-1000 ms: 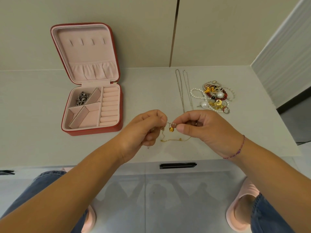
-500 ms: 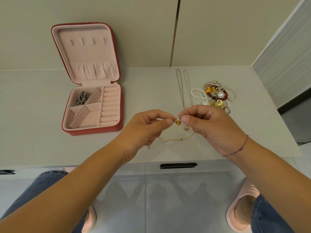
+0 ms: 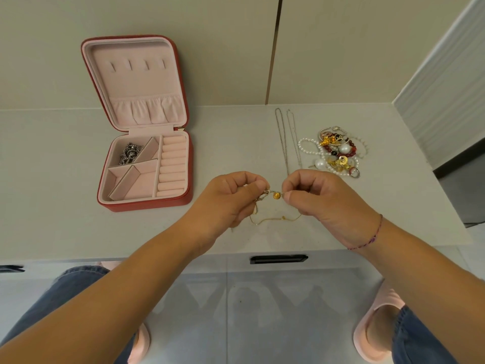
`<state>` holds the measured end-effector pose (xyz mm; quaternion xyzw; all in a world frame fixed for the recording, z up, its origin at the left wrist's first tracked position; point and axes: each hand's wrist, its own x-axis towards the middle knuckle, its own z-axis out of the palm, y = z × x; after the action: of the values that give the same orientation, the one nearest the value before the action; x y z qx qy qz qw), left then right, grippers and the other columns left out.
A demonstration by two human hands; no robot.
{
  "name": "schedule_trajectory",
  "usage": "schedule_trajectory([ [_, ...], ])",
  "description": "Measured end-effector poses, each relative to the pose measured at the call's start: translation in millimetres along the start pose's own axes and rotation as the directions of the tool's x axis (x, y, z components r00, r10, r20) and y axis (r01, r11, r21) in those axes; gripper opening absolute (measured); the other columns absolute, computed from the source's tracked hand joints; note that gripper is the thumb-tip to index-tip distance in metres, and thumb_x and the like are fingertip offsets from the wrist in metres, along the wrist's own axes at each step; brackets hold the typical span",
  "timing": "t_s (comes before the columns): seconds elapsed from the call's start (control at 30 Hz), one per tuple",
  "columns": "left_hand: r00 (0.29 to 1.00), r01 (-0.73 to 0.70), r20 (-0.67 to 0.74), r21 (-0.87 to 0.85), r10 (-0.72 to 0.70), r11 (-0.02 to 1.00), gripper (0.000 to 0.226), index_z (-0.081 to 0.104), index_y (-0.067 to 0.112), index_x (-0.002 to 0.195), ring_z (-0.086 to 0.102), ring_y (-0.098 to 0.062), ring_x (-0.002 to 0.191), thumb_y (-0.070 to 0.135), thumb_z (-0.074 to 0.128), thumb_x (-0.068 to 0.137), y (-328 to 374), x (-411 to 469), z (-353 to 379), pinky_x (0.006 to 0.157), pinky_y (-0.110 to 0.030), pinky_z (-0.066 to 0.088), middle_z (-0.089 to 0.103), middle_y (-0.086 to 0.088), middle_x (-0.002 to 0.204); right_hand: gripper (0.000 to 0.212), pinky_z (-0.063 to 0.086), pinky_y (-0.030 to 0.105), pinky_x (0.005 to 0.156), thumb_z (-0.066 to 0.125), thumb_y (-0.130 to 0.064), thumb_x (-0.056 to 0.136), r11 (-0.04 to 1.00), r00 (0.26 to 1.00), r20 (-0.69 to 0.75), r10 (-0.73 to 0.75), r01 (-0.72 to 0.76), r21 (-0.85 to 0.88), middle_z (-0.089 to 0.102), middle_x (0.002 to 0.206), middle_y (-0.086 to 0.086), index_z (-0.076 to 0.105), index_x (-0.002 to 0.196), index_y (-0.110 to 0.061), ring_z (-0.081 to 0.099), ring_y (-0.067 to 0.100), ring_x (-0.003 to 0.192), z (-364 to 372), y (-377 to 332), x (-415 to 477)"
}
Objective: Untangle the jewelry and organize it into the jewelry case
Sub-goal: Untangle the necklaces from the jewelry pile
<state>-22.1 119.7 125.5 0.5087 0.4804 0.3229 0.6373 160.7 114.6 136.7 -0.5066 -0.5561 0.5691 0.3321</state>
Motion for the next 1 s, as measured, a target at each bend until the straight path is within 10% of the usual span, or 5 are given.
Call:
schedule_trajectory([
  [0.37, 0.992, 0.023, 0.123, 0.002, -0.023, 1.000, 0.028, 0.051, 0.014, 0.074, 0.022, -0.007, 0.042, 0.025, 0.044, 0.099, -0.9, -0.8, 2.6, 0.042, -0.017, 0.020, 0.033, 0.005, 0.046, 0.006, 0.037, 0.017, 0.049, 0.058, -0.006, 0.072, 0.884, 0.999, -0.005, 0.038, -0.031, 0.466, 0.060, 0.075, 0.010, 0.062, 0.070, -0.011, 0.045, 0.009, 0.052, -0.5, 2.3, 5.1],
  [1.0, 0.997, -0.081, -0.017, -0.068, 0.081, 0.994, 0.023, 0.075, 0.016, 0.086, 0.018, -0.013, 0.043, 0.031, 0.070, 0.069, 2.4, -2.7, 0.7, 0.041, -0.018, 0.021, 0.033, 0.004, 0.042, 0.016, 0.035, 0.016, 0.046, 0.054, -0.003, 0.087, 0.932, 0.996, 0.048, 0.077, -0.089, 0.350, 0.060, 0.064, 0.007, 0.063, 0.075, -0.008, 0.045, 0.009, 0.046, 1.9, -3.1, 0.5],
])
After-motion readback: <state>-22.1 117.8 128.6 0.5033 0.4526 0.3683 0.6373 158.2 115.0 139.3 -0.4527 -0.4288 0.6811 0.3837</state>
